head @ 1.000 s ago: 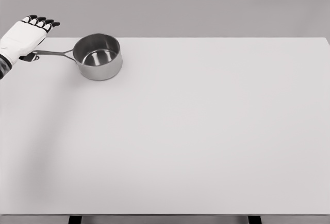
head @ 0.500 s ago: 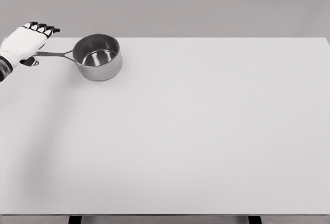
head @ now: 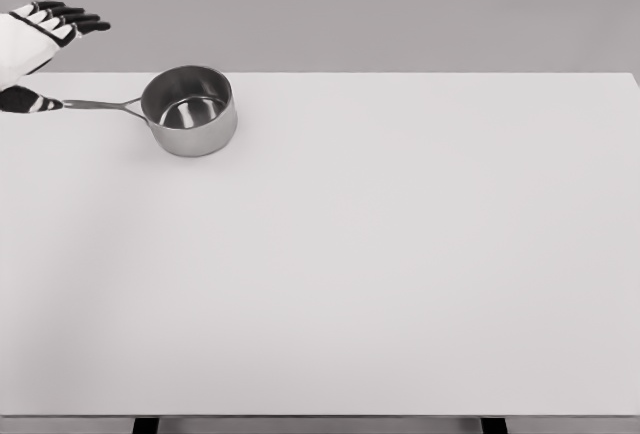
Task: Rotate pot handle
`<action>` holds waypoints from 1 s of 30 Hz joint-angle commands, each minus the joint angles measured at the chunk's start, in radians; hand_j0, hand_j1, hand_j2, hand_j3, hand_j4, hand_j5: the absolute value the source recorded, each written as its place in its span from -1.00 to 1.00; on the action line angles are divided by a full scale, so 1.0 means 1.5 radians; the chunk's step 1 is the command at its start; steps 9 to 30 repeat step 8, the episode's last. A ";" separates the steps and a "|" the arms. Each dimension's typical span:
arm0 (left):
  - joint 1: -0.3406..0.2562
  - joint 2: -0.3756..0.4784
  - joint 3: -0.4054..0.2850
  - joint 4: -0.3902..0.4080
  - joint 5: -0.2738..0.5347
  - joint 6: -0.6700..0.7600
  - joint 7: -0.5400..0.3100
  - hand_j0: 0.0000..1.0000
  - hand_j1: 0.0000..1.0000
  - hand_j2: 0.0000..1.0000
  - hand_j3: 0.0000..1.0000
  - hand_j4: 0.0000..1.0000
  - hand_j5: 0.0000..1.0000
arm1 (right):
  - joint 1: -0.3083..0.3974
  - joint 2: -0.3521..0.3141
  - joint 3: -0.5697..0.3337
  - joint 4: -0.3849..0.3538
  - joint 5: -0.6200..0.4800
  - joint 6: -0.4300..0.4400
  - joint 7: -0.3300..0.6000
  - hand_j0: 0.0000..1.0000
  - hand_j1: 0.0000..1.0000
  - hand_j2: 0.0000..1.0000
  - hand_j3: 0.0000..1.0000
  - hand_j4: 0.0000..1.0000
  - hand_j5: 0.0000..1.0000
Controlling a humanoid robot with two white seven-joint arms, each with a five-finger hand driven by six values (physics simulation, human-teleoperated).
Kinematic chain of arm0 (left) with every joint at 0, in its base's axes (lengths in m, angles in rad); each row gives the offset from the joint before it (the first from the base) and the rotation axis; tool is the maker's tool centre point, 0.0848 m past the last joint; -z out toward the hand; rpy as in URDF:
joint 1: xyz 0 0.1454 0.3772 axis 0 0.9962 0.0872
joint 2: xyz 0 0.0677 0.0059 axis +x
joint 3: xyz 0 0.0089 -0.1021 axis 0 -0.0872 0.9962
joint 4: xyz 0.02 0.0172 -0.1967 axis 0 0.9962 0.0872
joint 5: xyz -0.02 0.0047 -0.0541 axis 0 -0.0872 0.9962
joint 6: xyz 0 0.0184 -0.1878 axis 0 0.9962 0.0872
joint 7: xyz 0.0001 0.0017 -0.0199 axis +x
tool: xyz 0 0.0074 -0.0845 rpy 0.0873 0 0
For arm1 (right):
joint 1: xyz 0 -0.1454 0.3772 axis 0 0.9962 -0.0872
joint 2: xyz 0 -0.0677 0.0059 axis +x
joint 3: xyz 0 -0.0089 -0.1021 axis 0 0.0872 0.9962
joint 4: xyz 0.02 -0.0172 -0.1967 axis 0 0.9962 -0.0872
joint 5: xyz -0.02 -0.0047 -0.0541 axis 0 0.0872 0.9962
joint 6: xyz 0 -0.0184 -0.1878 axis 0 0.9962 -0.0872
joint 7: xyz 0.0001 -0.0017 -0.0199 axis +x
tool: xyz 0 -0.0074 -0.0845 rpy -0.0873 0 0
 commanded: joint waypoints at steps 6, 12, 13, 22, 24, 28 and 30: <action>0.083 0.020 -0.006 -0.164 0.095 -0.128 -0.006 1.00 1.00 1.00 1.00 1.00 1.00 | 0.000 0.000 0.000 0.000 0.000 0.000 0.000 1.00 1.00 1.00 1.00 1.00 1.00; 0.087 0.019 -0.006 -0.164 0.096 -0.128 -0.004 1.00 1.00 1.00 1.00 1.00 1.00 | 0.000 0.000 0.000 0.000 0.000 0.000 0.000 1.00 1.00 1.00 1.00 1.00 1.00; 0.087 0.019 -0.006 -0.164 0.096 -0.128 -0.004 1.00 1.00 1.00 1.00 1.00 1.00 | 0.000 0.000 0.000 0.000 0.000 0.000 0.000 1.00 1.00 1.00 1.00 1.00 1.00; 0.087 0.019 -0.006 -0.164 0.096 -0.128 -0.004 1.00 1.00 1.00 1.00 1.00 1.00 | 0.000 0.000 0.000 0.000 0.000 0.000 0.000 1.00 1.00 1.00 1.00 1.00 1.00; 0.087 0.019 -0.006 -0.164 0.096 -0.128 -0.004 1.00 1.00 1.00 1.00 1.00 1.00 | 0.000 0.000 0.000 0.000 0.000 0.000 0.000 1.00 1.00 1.00 1.00 1.00 1.00; 0.087 0.019 -0.006 -0.164 0.096 -0.128 -0.004 1.00 1.00 1.00 1.00 1.00 1.00 | 0.000 0.000 0.000 0.000 0.000 0.000 0.000 1.00 1.00 1.00 1.00 1.00 1.00; 0.087 0.019 -0.006 -0.164 0.096 -0.128 -0.004 1.00 1.00 1.00 1.00 1.00 1.00 | 0.000 0.000 0.000 0.000 0.000 0.000 0.000 1.00 1.00 1.00 1.00 1.00 1.00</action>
